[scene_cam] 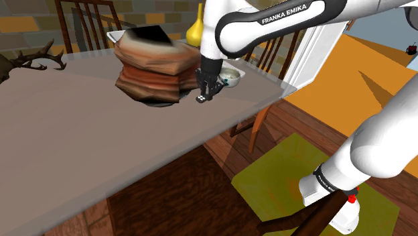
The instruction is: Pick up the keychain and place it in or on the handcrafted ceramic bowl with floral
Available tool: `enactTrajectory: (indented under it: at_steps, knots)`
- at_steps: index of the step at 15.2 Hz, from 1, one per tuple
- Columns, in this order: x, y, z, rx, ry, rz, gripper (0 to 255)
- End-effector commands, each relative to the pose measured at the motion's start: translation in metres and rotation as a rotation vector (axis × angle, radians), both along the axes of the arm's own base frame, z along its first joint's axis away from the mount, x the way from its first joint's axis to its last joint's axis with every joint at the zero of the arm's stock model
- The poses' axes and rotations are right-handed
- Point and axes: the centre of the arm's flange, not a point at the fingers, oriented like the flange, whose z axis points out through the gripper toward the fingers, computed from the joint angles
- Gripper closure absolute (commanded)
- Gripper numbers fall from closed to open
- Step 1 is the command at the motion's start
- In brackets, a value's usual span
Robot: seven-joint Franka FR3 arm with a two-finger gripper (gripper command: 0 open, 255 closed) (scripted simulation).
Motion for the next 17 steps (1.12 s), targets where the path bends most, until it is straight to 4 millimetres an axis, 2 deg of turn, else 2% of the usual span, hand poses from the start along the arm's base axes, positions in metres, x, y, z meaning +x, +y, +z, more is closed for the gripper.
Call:
enactTrajectory:
  at_steps: [1, 12, 17]
  knots:
    - [0.000, 0.000, 0.011, 0.000, 0.000, 0.000, 255]
    - [0.000, 0.000, 0.067, 0.000, 0.000, 0.000, 255]
    - [0.032, -0.057, 0.071, 0.000, 0.000, 0.000, 255]
